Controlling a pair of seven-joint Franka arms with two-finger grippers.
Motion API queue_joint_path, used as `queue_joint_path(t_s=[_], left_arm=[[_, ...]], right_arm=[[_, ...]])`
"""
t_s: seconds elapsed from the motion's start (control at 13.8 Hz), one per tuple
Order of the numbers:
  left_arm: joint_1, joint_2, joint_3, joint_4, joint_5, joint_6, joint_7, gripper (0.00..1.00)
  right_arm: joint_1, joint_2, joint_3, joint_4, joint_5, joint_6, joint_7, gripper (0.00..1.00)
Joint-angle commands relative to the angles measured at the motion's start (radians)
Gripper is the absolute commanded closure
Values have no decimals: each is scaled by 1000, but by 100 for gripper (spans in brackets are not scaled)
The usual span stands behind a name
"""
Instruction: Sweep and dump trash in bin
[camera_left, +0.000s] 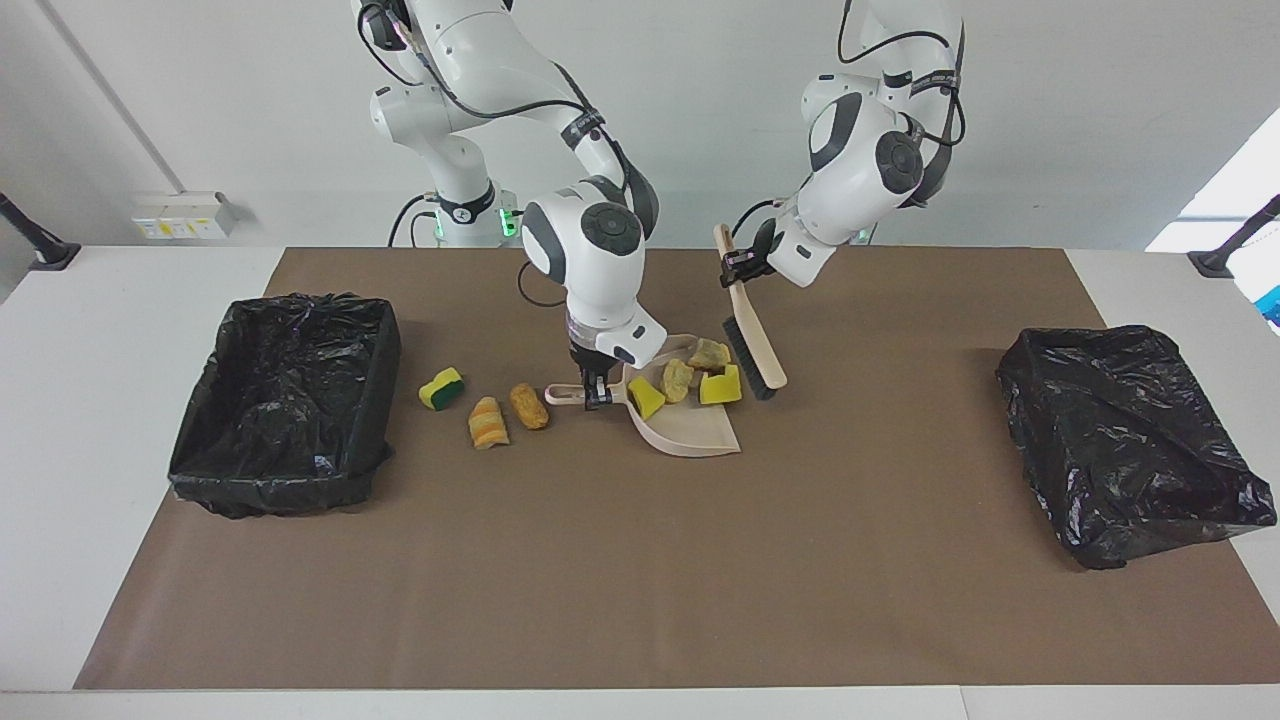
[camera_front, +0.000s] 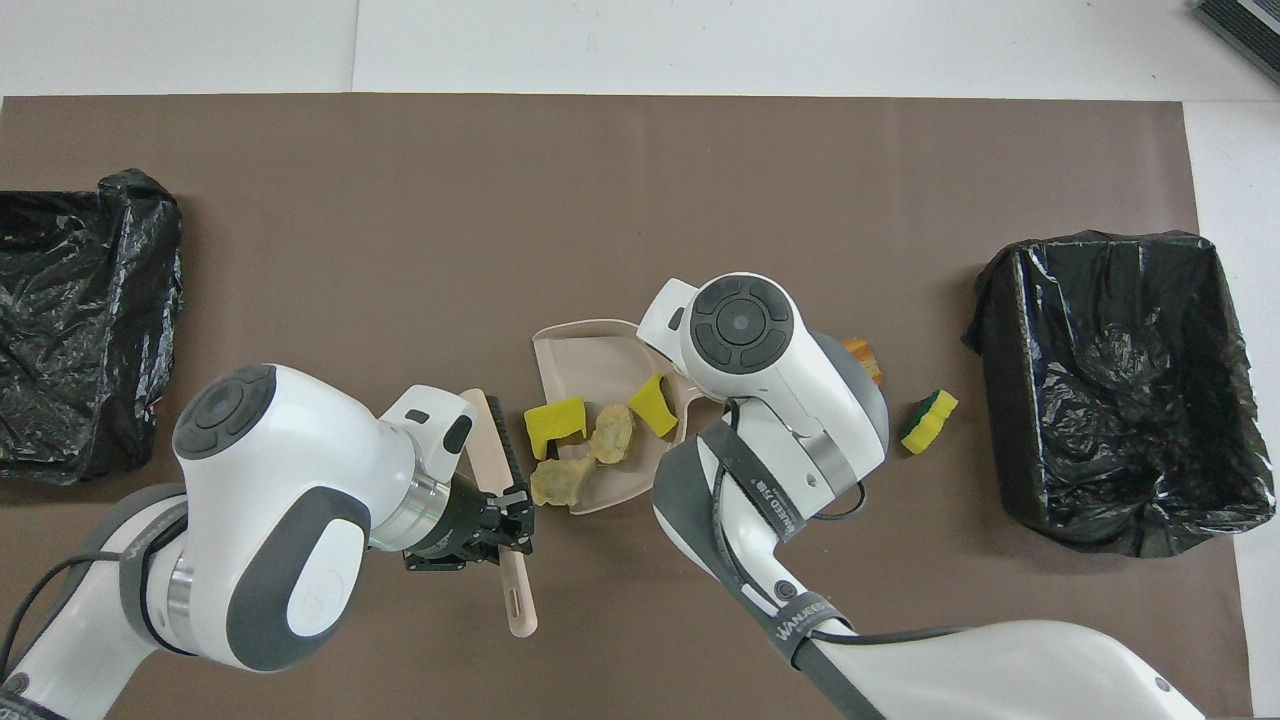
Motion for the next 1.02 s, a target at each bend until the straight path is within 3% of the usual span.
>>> queue_joint_path(t_s=[0.0, 0.22, 0.36, 0.58, 0.94], left_arm=[[-25, -51, -4, -68, 17, -19, -140, 100], [-89, -34, -11, -83, 17, 16, -330, 100], [-136, -20, -11, -94, 17, 114, -338, 100], [-212, 29, -13, -92, 17, 213, -323, 100], [-203, 75, -11, -45, 17, 288, -127, 100]], right_arm=[[-2, -11, 8, -21, 12, 24, 19, 100], [-2, -11, 8, -21, 12, 23, 19, 100], [-2, -11, 8, -21, 12, 24, 19, 100], [-2, -11, 8, -21, 12, 24, 19, 100], [-2, -11, 8, -21, 13, 23, 19, 100]])
